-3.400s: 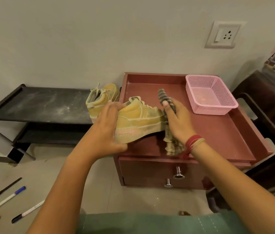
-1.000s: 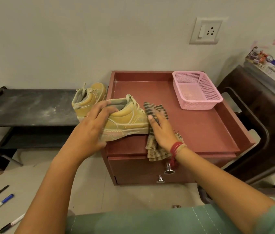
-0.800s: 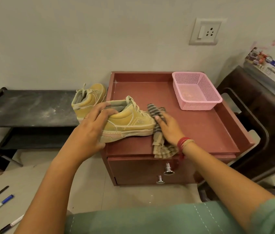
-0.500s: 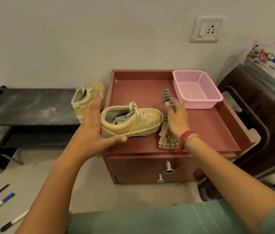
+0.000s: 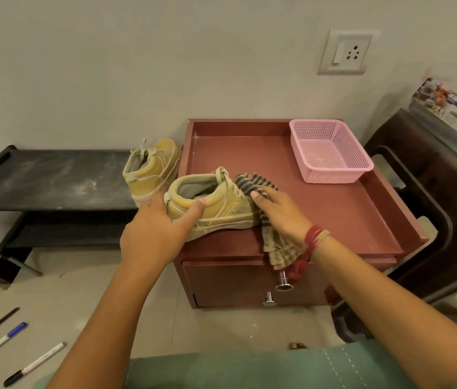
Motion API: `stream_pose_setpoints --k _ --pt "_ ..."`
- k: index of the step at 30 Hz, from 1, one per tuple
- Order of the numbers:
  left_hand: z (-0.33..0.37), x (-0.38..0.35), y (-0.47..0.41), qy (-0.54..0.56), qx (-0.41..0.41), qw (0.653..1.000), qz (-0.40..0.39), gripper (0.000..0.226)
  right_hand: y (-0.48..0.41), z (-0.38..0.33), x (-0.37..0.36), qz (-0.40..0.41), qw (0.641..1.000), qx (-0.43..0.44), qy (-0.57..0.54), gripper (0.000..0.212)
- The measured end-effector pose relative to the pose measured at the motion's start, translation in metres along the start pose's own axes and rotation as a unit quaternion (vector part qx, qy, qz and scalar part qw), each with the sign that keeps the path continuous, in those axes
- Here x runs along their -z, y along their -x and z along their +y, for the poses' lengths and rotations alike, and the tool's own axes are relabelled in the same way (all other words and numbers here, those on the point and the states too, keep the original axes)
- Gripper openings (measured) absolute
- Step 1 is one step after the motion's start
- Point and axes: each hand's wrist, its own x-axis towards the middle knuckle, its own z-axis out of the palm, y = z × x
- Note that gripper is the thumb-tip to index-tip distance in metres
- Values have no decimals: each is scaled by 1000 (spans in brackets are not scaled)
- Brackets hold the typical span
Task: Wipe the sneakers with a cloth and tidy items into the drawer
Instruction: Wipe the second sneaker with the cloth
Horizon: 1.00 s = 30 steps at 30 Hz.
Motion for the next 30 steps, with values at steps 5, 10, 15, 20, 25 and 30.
stream_pose_setpoints --k 5,10,15,20,25,30 --pt "-2 -2 -5 50 33 998 -30 72 -10 8 19 33 984 -37 170 39" --pt "-4 -4 -12 147 104 983 -43 96 14 -4 4 -36 997 42 50 32" --pt "-3 -4 -13 246 42 968 16 57 -1 15 13 28 989 7 142 41" --pt "-9 -4 -19 251 -60 965 47 60 22 -23 3 116 982 104 -111 24" --pt "-20 -10 -21 252 -53 965 58 56 39 -27 -24 39 982 177 -56 35" --pt "-25 -10 -18 251 -42 966 53 54 25 5 -13 55 965 153 206 28"
